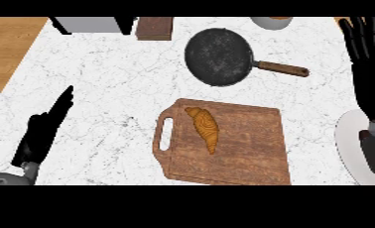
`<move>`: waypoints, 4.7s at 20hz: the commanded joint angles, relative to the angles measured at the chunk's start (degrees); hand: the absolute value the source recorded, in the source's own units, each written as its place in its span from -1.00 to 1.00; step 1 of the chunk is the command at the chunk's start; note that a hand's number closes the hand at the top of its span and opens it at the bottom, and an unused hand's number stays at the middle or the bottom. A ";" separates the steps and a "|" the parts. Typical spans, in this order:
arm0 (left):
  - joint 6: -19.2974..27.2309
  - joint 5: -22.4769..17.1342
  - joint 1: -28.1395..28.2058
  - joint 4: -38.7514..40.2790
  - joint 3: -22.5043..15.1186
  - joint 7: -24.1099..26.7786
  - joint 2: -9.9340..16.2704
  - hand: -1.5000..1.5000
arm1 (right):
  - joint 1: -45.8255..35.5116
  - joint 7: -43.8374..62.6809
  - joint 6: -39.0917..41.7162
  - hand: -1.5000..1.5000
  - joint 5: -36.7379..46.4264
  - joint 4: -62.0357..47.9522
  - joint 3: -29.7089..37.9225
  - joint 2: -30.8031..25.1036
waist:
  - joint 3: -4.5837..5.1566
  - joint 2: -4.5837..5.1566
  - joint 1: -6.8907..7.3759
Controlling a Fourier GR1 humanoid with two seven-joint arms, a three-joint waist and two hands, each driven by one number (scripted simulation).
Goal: Pick the croissant from the cutting board and place it in the pan
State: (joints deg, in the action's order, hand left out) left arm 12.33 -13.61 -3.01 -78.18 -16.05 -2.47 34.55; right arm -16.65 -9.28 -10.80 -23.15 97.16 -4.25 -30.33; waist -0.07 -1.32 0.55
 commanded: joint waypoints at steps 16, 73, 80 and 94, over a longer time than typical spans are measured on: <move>-2.75 -0.73 -10.49 -11.26 -2.22 -7.35 -6.81 0.00 | -11.03 22.13 -10.40 -1.00 41.38 -31.94 -30.58 10.58 | 0.06 1.39 0.26; -8.90 7.83 -6.14 -11.29 4.58 -6.56 -13.99 0.00 | -31.09 63.04 45.04 1.00 44.46 -51.64 -44.61 30.28 | 0.08 1.39 0.03; -10.46 8.75 -5.40 -12.82 5.93 -8.43 -15.06 0.00 | -28.30 62.72 43.95 1.00 48.93 -49.02 -41.95 30.16 | 0.07 1.24 -0.42; -12.67 9.37 -9.37 -10.35 5.96 -8.90 -16.27 0.00 | -32.72 72.96 3.78 1.00 56.67 -28.84 -50.78 30.32 | 0.03 1.10 2.74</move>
State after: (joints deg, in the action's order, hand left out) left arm -0.43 -4.68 -11.11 -89.49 -9.72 -11.15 18.84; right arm -47.62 57.26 5.43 30.16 62.68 -52.02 -0.26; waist -0.04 -0.17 2.63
